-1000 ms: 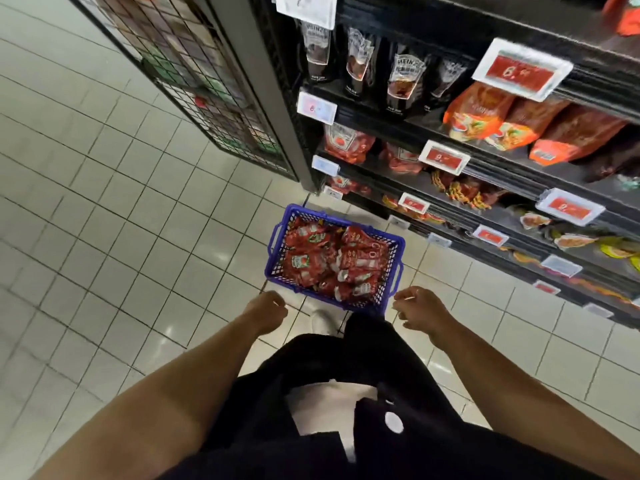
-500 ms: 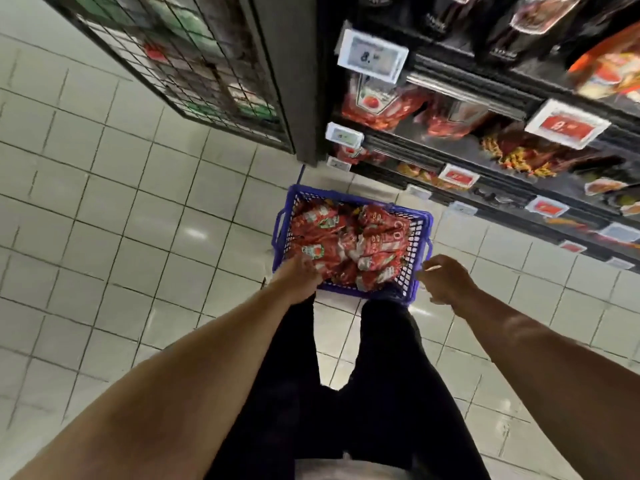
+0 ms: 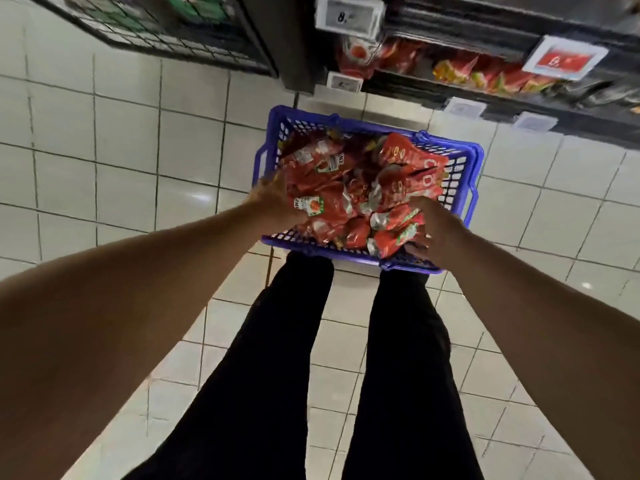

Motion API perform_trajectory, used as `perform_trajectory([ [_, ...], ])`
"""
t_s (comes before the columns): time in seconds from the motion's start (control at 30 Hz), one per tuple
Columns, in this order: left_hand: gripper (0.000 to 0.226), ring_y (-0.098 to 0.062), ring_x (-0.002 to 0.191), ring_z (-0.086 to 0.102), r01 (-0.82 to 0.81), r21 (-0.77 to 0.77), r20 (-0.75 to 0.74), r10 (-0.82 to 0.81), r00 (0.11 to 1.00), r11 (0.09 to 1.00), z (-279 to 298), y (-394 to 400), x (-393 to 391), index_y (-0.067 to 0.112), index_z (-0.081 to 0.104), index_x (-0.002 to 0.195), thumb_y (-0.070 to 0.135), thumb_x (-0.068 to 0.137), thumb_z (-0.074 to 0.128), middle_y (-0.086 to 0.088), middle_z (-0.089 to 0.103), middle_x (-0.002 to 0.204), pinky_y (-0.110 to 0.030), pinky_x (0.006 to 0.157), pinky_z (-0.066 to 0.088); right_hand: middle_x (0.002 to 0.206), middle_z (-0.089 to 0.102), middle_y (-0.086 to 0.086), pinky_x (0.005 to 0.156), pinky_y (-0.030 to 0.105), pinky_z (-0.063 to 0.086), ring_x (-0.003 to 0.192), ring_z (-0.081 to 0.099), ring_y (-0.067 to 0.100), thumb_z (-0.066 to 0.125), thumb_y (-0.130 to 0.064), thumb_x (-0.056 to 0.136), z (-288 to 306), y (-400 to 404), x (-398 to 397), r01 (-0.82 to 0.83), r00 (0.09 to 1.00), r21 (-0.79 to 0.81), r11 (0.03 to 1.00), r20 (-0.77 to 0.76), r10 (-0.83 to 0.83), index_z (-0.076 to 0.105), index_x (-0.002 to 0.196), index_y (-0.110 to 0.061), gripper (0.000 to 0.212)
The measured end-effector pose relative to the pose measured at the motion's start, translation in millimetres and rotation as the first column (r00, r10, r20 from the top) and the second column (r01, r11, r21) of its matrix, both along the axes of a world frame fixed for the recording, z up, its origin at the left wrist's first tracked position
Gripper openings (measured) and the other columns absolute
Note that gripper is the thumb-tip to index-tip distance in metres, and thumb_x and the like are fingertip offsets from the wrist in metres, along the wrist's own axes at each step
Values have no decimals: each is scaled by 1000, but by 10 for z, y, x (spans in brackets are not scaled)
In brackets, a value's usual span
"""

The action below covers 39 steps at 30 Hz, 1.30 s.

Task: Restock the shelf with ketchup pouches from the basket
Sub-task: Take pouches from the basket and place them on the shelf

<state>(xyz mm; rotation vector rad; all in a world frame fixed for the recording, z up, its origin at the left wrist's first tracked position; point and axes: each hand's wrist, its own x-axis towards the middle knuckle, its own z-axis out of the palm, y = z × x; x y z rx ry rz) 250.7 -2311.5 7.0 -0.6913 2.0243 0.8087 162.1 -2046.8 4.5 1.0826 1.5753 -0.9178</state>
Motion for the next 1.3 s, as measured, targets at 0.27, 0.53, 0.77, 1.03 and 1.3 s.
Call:
perform_trajectory([
  [0.27, 95, -29, 137, 45, 151, -30, -199, -154, 968, 988, -1359, -9, -346, 28, 34, 151, 62, 72, 74, -7, 44, 150, -48, 108, 46, 96, 75, -2, 72, 34, 57, 99, 66, 21, 74, -61, 68, -1115, -12, -390, 44, 999, -127, 991, 4, -44, 70, 109, -28, 53],
  [0.53, 100, -42, 140, 34, 388, -470, -19, -448, 894, 793, -1745, -3, -369, 13, 24, 152, 35, 76, 85, -21, 40, 150, -56, 108, 40, 104, 68, -1, 69, 35, 50, 90, 64, 19, 81, -52, 70, -1510, -137, -554, -38, 994, -29, 999, 103, 40, 62, 116, -25, 56],
  [0.77, 46, -20, 72, 58, 251, -304, 132, -220, 966, 919, -1278, -61, -613, 12, 59, 111, 32, 76, 80, -4, 61, 86, -29, 55, 44, 109, 67, 4, 70, 36, 58, 93, 67, 17, 63, -8, 89, -1135, 101, -235, 186, 981, -169, 968, 80, -174, 62, 109, -14, 21],
  [1.03, 64, -27, 101, 73, -757, 491, 532, 540, 652, 430, 561, 115, -215, 6, 65, 117, -14, 60, 42, -10, 75, 111, -35, 76, 61, 124, 59, 15, 91, 49, 53, 110, 61, 34, 45, -4, 68, 728, 197, 138, 454, 891, -460, 763, 262, -371, 52, 133, -7, 66],
  [1.3, 59, -25, 95, 73, -491, 771, 195, 583, 789, 406, 2790, 307, -416, 19, 74, 102, -10, 57, 48, -7, 76, 100, -32, 72, 59, 108, 72, 18, 83, 49, 59, 95, 71, 34, 66, -3, 79, 2940, -198, -190, 17, 972, -652, 758, -167, -166, 64, 119, -5, 41],
])
